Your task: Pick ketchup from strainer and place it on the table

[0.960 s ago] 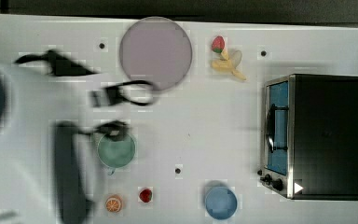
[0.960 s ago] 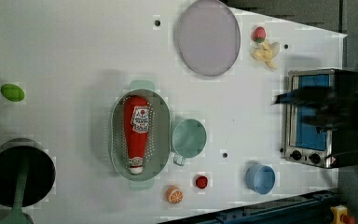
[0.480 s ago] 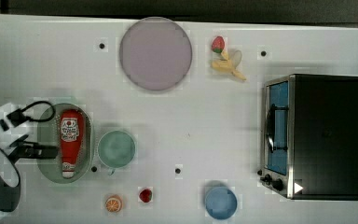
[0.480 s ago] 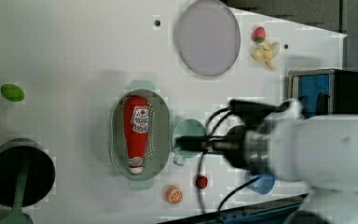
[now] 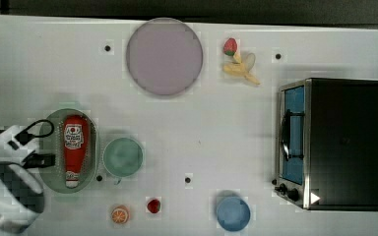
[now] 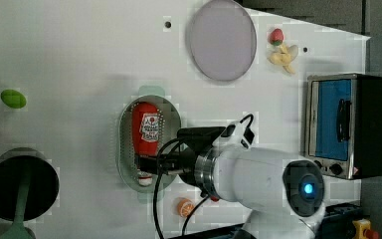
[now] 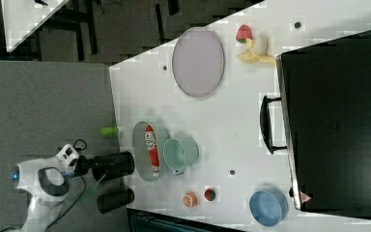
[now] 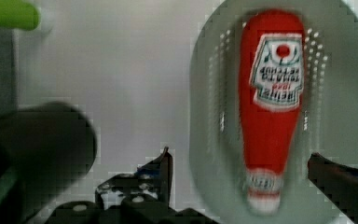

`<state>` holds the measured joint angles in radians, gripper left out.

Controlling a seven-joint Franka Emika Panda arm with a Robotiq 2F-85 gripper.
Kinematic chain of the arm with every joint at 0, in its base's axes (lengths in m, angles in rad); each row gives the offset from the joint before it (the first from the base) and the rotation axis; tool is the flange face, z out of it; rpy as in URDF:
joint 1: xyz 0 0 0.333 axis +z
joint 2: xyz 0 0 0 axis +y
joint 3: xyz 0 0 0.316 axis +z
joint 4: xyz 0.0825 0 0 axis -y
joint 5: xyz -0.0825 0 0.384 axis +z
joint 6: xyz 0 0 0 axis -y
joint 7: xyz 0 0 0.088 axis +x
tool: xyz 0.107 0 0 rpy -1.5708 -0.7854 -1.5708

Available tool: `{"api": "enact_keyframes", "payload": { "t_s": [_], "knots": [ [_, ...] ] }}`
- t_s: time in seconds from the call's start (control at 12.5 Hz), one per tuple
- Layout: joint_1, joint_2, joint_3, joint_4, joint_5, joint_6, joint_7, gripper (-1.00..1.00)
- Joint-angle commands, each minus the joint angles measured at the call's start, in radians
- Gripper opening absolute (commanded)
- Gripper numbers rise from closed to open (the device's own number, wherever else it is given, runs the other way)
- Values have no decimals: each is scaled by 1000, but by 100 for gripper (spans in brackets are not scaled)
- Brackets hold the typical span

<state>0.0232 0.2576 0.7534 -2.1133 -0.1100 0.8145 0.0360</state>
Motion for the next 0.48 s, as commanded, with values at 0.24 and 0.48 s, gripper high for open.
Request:
{"api": "enact_keyframes", "payload": {
  "t_s": [0.24,0.48],
  "knots": [
    [-19,145,-35,-63,-204,161,183,100],
    [-16,239,-61,-49,-300,195,232,100]
  ]
}}
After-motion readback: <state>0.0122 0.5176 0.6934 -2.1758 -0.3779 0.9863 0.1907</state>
